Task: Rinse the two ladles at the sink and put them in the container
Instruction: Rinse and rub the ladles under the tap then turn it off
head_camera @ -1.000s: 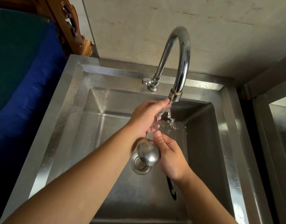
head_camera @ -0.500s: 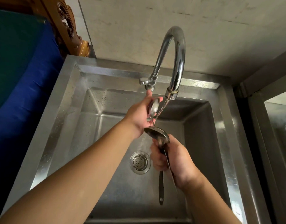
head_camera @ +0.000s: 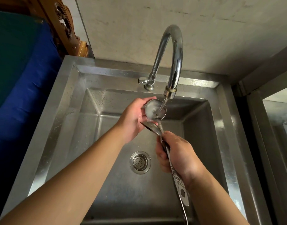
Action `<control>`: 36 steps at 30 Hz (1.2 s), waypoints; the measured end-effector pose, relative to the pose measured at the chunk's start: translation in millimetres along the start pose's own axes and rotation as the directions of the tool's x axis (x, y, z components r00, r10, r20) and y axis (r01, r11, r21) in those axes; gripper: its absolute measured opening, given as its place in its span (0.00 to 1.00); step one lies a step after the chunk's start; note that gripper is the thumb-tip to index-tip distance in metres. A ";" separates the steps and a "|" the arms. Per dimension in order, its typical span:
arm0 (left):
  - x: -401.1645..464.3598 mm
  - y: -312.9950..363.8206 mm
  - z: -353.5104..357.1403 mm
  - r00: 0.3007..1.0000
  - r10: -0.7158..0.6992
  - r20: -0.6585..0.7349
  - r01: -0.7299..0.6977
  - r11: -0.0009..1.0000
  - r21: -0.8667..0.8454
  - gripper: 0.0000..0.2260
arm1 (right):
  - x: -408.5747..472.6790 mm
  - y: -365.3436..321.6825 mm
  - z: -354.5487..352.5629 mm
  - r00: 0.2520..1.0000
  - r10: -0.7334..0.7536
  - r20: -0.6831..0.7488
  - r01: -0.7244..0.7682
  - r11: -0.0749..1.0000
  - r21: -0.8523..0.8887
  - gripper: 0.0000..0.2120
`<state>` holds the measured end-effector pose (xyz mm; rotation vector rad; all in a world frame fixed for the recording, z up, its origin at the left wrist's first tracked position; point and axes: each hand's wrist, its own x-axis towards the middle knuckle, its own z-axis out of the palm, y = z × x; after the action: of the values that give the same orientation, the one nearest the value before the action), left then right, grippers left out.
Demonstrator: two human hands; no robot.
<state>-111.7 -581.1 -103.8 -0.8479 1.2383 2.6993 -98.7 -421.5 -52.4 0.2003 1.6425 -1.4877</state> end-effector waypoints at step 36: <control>14.4 -6.7 0.8 0.939 0.341 -0.044 -0.211 0.672 0.710 0.12 | -6.6 -9.4 4.1 0.998 0.062 -0.021 -0.058 0.988 0.143 0.14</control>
<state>-122.4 -578.5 -115.2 -0.8220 2.3753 2.0155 -98.8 -424.8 -40.6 0.3460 1.5379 -1.5630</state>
